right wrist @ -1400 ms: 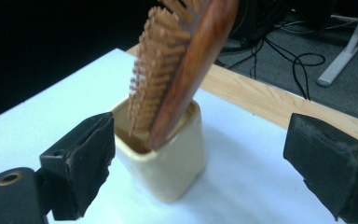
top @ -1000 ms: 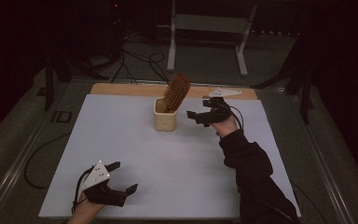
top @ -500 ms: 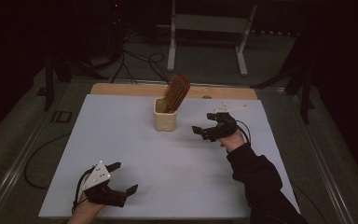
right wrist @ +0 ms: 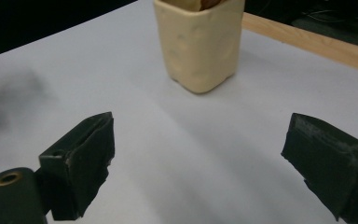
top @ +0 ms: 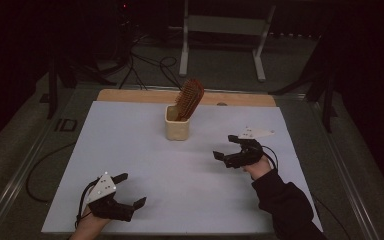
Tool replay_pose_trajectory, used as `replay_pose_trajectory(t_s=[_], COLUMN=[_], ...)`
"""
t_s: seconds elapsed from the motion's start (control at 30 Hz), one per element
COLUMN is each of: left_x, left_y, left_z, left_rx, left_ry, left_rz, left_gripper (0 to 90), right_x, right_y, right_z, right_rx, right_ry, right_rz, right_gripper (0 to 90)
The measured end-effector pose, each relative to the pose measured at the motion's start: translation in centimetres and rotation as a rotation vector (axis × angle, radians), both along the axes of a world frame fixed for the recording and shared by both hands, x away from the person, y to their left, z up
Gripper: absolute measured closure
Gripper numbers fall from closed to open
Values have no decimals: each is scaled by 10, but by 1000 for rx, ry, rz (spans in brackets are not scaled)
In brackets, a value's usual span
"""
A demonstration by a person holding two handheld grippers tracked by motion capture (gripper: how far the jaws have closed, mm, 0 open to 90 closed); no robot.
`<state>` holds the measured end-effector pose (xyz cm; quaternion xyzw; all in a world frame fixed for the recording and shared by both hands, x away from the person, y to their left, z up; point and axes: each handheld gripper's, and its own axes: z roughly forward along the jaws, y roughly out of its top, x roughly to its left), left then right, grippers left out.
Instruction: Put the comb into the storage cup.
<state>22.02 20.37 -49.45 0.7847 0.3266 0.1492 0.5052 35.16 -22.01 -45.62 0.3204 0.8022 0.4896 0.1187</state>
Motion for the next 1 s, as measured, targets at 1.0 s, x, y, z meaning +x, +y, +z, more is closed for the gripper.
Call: replay_pose_trajectory(t_s=[1.0], left_x=[2], left_y=[6], left_z=[-4], left_rx=[35], left_ry=[2], left_rz=[11], left_gripper=[0], right_x=[-70], right_y=[-64], right_z=[-47], right_rx=[-72], right_ry=[-64], right_rz=[-74], right_gripper=[87])
